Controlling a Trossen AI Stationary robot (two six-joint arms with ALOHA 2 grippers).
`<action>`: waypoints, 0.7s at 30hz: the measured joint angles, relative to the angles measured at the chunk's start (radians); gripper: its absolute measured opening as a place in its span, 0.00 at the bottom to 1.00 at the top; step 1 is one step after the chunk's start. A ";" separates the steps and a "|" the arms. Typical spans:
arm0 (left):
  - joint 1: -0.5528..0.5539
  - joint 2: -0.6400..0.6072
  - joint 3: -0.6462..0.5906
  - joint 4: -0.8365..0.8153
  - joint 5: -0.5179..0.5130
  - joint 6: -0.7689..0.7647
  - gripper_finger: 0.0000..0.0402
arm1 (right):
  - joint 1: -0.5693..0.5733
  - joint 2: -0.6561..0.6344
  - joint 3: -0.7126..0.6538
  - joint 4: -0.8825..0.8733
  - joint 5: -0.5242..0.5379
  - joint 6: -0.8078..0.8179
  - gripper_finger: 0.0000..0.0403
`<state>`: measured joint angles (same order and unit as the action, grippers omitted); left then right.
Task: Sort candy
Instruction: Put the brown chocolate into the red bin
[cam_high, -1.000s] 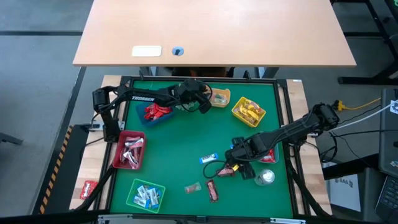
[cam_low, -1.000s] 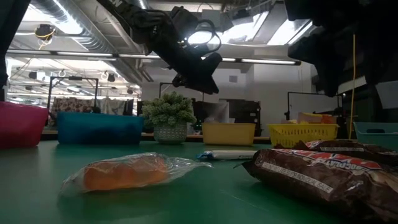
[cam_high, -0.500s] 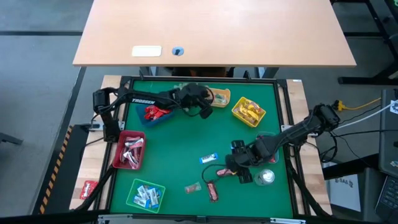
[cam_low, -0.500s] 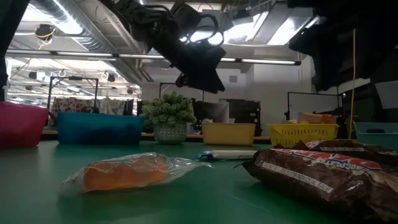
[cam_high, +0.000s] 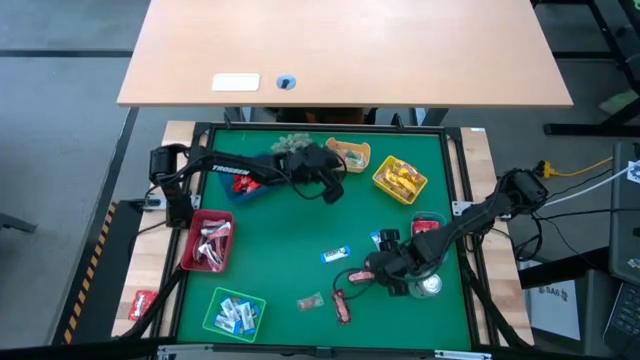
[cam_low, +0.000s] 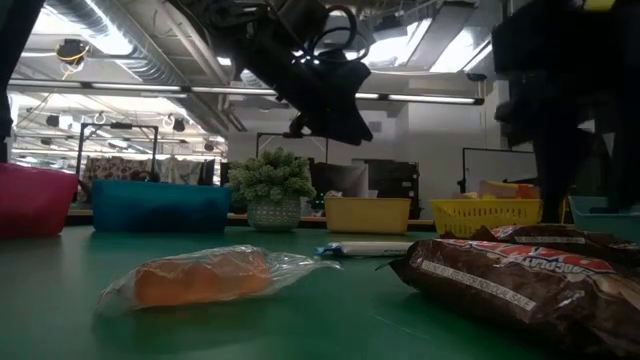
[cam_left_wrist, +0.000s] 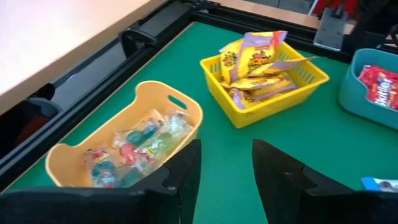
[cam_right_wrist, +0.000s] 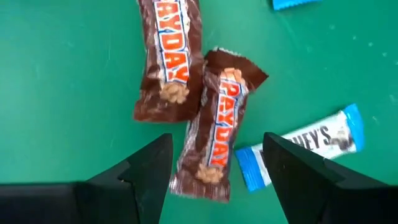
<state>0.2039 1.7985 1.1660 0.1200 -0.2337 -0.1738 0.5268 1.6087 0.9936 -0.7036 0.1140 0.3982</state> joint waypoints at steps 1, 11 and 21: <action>-0.003 0.000 0.000 0.000 0.000 0.000 0.32 | 0.000 0.000 -0.017 0.028 0.000 -0.002 0.62; -0.011 0.000 0.000 0.000 0.000 0.000 0.32 | -0.012 -0.001 -0.118 0.160 0.017 -0.003 0.62; -0.049 0.000 0.000 0.000 0.019 0.000 0.32 | -0.012 -0.001 -0.165 0.191 0.022 -0.003 0.56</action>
<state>0.1553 1.7988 1.1660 0.1204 -0.2146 -0.1739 0.5152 1.6081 0.8284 -0.5123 0.1360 0.3954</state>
